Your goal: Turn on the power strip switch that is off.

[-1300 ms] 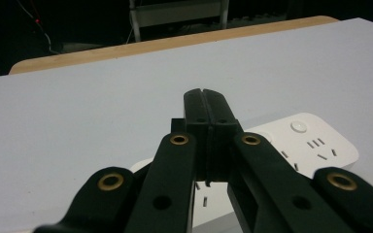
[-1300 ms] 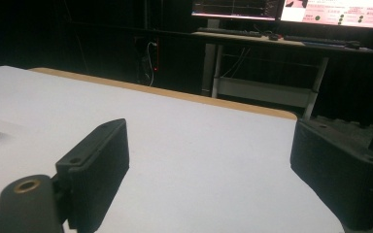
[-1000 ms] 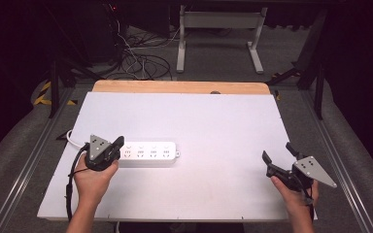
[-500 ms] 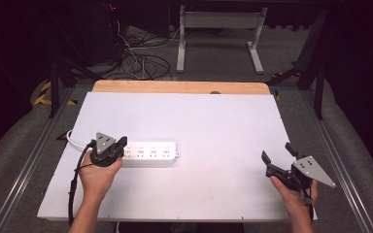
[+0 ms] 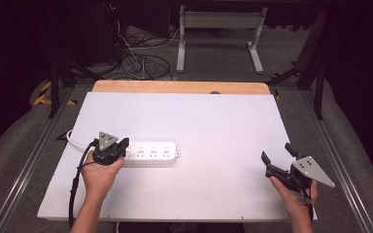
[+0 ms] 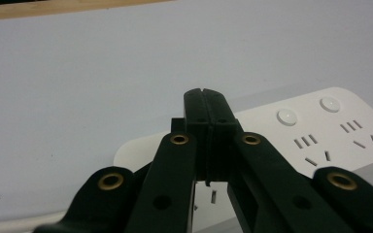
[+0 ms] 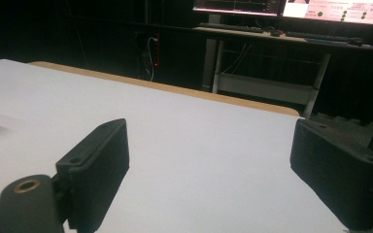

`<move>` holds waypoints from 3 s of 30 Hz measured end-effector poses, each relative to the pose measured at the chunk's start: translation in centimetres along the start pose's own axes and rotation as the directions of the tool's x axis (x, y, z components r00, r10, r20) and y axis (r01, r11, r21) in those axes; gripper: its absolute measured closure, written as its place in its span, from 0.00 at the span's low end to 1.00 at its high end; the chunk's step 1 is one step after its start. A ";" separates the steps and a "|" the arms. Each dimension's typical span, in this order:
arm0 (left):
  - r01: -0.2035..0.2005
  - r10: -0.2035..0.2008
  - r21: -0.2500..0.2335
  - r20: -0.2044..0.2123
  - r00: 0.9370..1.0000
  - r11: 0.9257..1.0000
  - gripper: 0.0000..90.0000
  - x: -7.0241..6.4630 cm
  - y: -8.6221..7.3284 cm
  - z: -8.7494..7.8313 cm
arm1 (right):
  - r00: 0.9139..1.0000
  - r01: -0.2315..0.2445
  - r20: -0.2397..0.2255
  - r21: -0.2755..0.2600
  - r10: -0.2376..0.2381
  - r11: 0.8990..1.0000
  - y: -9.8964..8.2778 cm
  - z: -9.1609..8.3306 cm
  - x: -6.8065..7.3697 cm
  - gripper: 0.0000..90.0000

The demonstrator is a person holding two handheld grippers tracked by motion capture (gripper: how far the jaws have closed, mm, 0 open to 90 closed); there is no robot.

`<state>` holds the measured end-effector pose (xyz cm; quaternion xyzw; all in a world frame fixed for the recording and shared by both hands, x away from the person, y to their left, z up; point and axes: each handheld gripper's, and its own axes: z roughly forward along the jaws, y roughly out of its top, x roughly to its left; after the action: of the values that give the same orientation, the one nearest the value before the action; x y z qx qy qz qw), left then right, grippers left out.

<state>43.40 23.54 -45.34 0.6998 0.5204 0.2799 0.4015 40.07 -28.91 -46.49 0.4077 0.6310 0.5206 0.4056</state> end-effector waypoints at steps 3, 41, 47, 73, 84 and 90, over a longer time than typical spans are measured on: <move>0.002 -0.002 0.003 0.002 1.000 1.000 1.00 0.0 0.0 0.2 | 1.000 -0.001 0.001 0.000 0.001 1.000 0.0 0.0 0.0 0.16; -0.018 0.024 0.125 -0.048 0.999 0.992 1.00 0.6 -0.4 2.4 | 1.000 0.005 -0.003 0.014 -0.005 1.000 -0.2 0.0 0.0 0.16; -0.018 0.022 0.127 -0.033 0.999 0.992 1.00 0.6 -0.5 2.4 | 1.000 0.003 -0.006 0.014 -0.003 1.000 -0.1 0.0 0.0 0.16; -0.024 0.034 0.160 -0.059 0.998 0.987 1.00 0.2 -0.3 2.6 | 1.000 0.002 -0.004 0.009 -0.002 1.000 0.0 0.1 0.1 0.17; -0.026 0.037 0.169 -0.062 0.997 0.985 1.00 0.1 -0.2 2.6 | 1.000 -0.001 -0.004 0.010 0.001 1.000 0.0 0.1 0.0 0.17; -0.036 0.047 0.178 -0.062 0.997 0.983 1.00 0.1 -0.1 2.6 | 1.000 0.003 -0.007 0.012 -0.003 1.000 0.0 0.2 0.2 0.17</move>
<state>45.44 22.91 -46.78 0.7338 0.5413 0.2637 0.3145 40.14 -28.62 -46.48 0.4074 0.6362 0.5177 0.4016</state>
